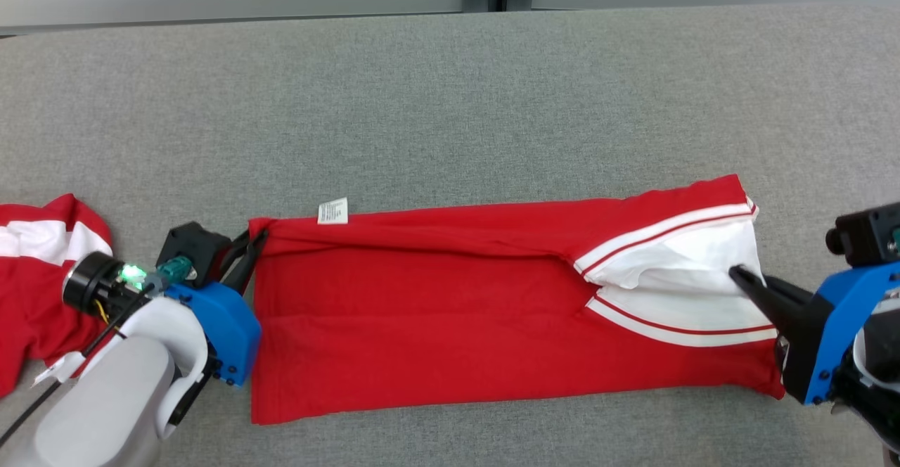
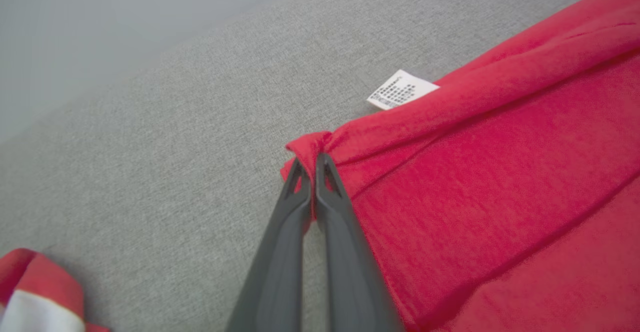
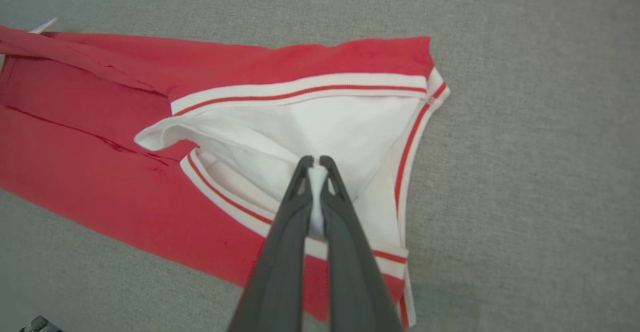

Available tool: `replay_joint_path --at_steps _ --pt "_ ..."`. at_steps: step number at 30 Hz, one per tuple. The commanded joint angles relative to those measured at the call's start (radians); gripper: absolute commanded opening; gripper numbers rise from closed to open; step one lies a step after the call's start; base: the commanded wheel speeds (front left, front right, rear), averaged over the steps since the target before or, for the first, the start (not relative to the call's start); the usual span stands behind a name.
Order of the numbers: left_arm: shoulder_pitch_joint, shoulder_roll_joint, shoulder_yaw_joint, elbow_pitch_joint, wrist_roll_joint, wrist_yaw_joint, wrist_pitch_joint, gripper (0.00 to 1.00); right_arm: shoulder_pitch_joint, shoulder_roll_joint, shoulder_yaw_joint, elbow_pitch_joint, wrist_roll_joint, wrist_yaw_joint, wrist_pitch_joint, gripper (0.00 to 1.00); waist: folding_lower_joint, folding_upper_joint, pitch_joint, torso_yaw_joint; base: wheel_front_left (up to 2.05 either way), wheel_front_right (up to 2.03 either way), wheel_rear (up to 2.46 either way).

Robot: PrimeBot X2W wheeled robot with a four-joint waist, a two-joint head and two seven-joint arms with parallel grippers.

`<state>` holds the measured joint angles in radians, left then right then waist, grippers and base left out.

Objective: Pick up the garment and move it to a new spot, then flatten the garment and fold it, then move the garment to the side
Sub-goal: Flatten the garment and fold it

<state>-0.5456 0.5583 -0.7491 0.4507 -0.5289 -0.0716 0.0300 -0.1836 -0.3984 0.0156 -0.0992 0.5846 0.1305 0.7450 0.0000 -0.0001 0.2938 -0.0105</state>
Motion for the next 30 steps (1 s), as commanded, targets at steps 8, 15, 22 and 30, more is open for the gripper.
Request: replay_joint_path --at_steps 8,15,22,30 --pt "0.067 -0.021 0.01 0.001 -0.024 0.049 -0.024 1.0 0.101 0.074 -0.052 -0.032 -0.047 0.0 0.042 1.0 0.0 0.0001 -0.029 0.007 0.0 0.0 0.0" --pt "0.159 -0.06 0.079 -0.047 -0.108 0.121 -0.106 1.0 0.143 0.119 -0.1 -0.038 -0.082 0.0 0.031 1.0 0.0 0.0001 -0.079 0.021 0.0 0.0 0.0" --pt "0.255 -0.119 0.187 -0.116 -0.186 0.214 -0.249 1.0 0.125 0.192 -0.184 -0.016 -0.152 0.0 -0.067 1.0 0.0 0.0001 -0.131 0.039 0.0 0.0 0.0" --pt "0.313 -0.18 0.281 -0.184 -0.158 0.256 -0.295 1.0 0.067 0.28 -0.258 0.061 -0.248 0.0 -0.158 1.0 0.0 0.0001 -0.154 0.064 0.0 0.0 0.0"
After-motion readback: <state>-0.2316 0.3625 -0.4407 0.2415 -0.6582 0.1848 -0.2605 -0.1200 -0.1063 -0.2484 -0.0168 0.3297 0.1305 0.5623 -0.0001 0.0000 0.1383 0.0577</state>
